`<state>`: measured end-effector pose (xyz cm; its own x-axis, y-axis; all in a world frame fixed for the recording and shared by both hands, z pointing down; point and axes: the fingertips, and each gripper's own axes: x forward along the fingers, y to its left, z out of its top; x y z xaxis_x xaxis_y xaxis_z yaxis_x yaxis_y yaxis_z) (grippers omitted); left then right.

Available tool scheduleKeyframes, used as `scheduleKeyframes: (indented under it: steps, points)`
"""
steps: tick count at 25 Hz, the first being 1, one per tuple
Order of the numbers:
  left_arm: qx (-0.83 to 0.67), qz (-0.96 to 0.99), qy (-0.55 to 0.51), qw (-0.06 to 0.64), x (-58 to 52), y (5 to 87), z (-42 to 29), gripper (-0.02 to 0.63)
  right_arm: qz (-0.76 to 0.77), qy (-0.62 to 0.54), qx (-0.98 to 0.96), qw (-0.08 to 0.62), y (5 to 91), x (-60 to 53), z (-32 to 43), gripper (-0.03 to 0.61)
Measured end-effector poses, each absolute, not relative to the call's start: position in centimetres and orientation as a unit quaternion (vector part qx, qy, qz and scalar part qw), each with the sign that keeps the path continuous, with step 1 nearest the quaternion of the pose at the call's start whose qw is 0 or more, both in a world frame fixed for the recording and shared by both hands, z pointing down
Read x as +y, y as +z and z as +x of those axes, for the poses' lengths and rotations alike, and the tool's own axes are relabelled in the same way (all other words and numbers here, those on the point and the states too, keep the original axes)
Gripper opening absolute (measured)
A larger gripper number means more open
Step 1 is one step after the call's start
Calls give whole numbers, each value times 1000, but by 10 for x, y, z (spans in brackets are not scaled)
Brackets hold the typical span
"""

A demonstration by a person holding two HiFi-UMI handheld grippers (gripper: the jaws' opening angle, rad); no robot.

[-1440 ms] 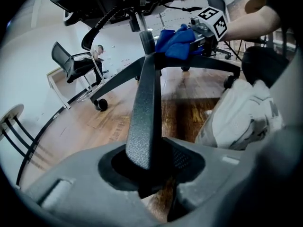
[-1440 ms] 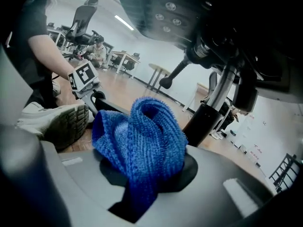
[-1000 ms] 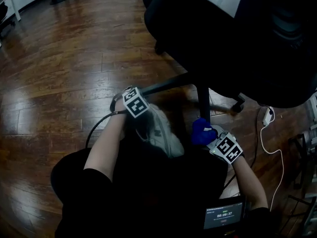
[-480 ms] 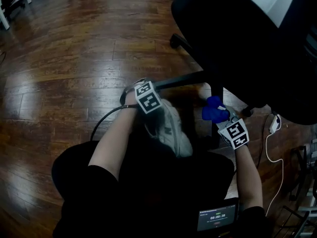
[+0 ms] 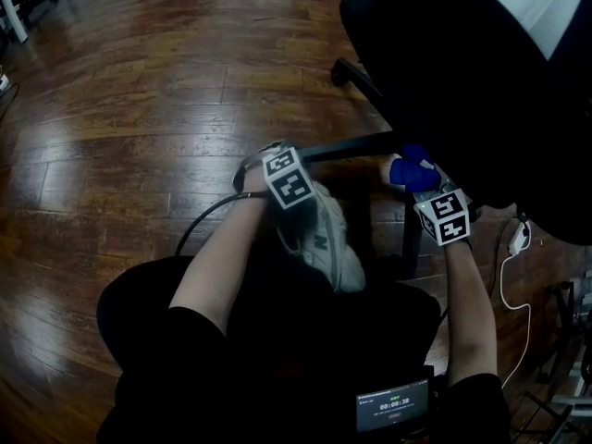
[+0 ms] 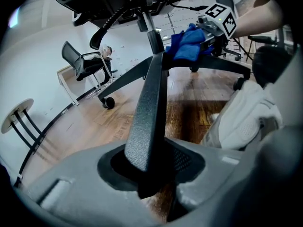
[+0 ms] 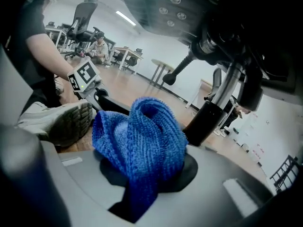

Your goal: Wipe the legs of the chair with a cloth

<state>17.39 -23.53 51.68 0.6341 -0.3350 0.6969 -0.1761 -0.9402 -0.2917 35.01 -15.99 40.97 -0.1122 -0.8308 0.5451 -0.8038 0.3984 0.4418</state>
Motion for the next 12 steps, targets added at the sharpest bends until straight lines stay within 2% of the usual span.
scheduleKeyframes:
  steps: [4,8,12]
  points:
    - [139,-897,-408,100,-233,518,174,149,491,9,-781,385,429,-92,326,78]
    - [137,-896,-409,105,-234,520,173,149,401,48,-807,431,458,3,294,78]
    - [140,-897,-407,103,-235,519,172,149,382,86,-808,440,463,22,290,80]
